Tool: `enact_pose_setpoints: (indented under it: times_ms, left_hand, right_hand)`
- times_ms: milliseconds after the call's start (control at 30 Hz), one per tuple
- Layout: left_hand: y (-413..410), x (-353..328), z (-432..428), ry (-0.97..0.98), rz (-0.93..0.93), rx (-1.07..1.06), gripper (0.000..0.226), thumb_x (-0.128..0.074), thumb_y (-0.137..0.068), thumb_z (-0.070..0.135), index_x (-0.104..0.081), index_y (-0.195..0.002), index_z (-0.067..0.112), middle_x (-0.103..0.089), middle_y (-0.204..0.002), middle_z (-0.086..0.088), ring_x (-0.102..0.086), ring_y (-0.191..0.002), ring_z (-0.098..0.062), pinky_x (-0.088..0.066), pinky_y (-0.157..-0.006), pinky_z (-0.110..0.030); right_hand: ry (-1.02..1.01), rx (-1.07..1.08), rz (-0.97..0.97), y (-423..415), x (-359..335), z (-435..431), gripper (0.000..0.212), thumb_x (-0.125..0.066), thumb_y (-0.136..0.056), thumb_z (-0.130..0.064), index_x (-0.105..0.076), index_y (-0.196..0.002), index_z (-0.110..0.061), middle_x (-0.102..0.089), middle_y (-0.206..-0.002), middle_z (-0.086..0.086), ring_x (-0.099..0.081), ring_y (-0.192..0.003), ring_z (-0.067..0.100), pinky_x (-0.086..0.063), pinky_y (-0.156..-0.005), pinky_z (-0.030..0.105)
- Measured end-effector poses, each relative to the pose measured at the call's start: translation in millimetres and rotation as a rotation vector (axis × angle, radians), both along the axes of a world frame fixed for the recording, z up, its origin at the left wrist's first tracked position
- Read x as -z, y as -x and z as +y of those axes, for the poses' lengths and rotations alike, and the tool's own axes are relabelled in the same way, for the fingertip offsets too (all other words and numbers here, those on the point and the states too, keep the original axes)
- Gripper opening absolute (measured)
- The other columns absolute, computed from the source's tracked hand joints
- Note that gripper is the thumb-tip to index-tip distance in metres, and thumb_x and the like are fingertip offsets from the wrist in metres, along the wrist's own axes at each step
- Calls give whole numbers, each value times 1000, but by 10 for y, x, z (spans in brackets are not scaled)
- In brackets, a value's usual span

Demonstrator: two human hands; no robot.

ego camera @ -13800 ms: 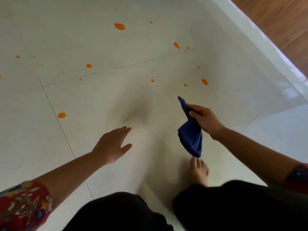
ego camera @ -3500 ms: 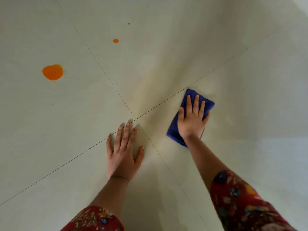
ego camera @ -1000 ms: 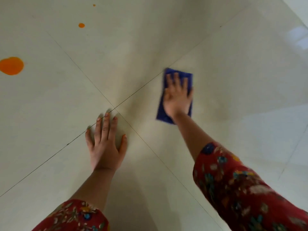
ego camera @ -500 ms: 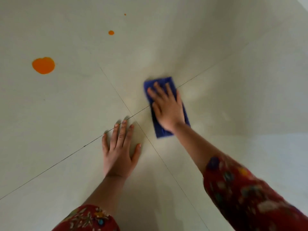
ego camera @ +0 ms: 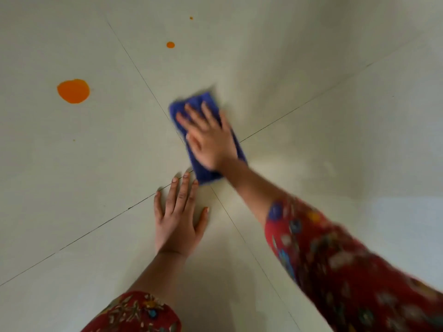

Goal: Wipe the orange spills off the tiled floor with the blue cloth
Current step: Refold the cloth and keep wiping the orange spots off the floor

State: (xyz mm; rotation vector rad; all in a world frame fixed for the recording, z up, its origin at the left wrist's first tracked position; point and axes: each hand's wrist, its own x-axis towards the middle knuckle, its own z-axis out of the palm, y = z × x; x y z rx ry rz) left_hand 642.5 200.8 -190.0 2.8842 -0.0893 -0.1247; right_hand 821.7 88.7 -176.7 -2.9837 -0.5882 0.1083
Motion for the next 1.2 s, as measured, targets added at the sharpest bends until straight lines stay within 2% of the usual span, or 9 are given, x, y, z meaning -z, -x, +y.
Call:
enact_pose_setpoints:
  times_ms: [133, 300, 400, 500, 600, 767, 900, 1000, 1200]
  left_hand:
    - [8, 8, 4, 17, -21, -12, 66, -40, -92, 49, -30, -151, 20, -17, -162, 0, -12, -149, -19, -13, -118, -53]
    - [2, 32, -3, -1, -24, 13, 67, -36, -94, 50, -24, -153, 21, -14, -162, 1, -9, -150, -19, -12, -118, -53]
    - [0, 24, 3, -3, 7, 0, 70, -36, -93, 51, -22, -153, 18, -13, -163, 1, -9, -150, -18, -13, -118, -53]
    - [-5, -50, -6, -1, 38, -3, 76, -37, -91, 51, -23, -152, 10, -16, -161, -4, -15, -149, -19, -12, -119, -51]
    - [-2, -88, -11, 26, 33, -24, 74, -37, -88, 40, -22, -152, 6, -16, -161, -7, -19, -148, -20, -11, -119, -49]
    - [4, -65, -14, 17, 46, -17, 69, -32, -91, 36, -20, -152, 6, -13, -162, -8, -12, -149, -18, -11, -119, -51]
    - [11, -107, -32, 55, 26, -20, 64, -29, -91, 27, -26, -151, 5, -18, -160, -9, -16, -148, -21, -13, -119, -52]
    - [5, -135, -36, 80, -15, -24, 60, -32, -91, 21, -31, -148, 3, -23, -158, -11, -21, -147, -24, -18, -117, -54]
    - [25, -96, -26, 58, -14, -5, 60, -27, -93, 23, -28, -150, 4, -20, -160, -10, -19, -148, -23, -15, -118, -54]
  right_hand:
    - [-14, 80, 62, 782, 19, -695, 52, -31, -97, -38, -30, -149, -38, -29, -158, -9, -22, -148, 25, -15, -117, 50]
    - [-26, 667, 47, -396, -71, -1141, 54, -26, -101, -40, -16, -153, -36, -12, -163, -9, -8, -151, 26, -8, -118, 55]
    - [-10, 364, -6, -312, -26, -375, 56, -27, -97, -39, -21, -153, -33, -20, -162, -3, -16, -148, 31, -13, -117, 55]
    - [-31, 29, 14, 801, 45, -125, 53, -31, -98, -39, -30, -150, -34, -29, -159, -5, -20, -148, 29, -16, -117, 54]
    - [-17, 159, 61, 1293, 13, -853, 53, -33, -97, -39, -30, -150, -35, -28, -159, -5, -21, -148, 28, -17, -117, 54]
    - [1, 638, 54, 363, 11, -1142, 55, -26, -100, -42, -15, -154, -36, -11, -163, -8, -5, -151, 28, -6, -118, 58]
    - [-8, 201, 48, 765, 74, -405, 55, -29, -98, -39, -20, -152, -35, -18, -162, -5, -12, -150, 31, -11, -117, 58]
    - [-7, -11, 62, 1634, 53, -682, 53, -29, -99, -40, -23, -152, -36, -21, -162, -7, -11, -150, 27, -12, -118, 55]
    - [20, 393, 59, 1037, 58, -1128, 55, -22, -99, -44, -15, -153, -37, -11, -163, -8, -5, -151, 25, -4, -119, 56]
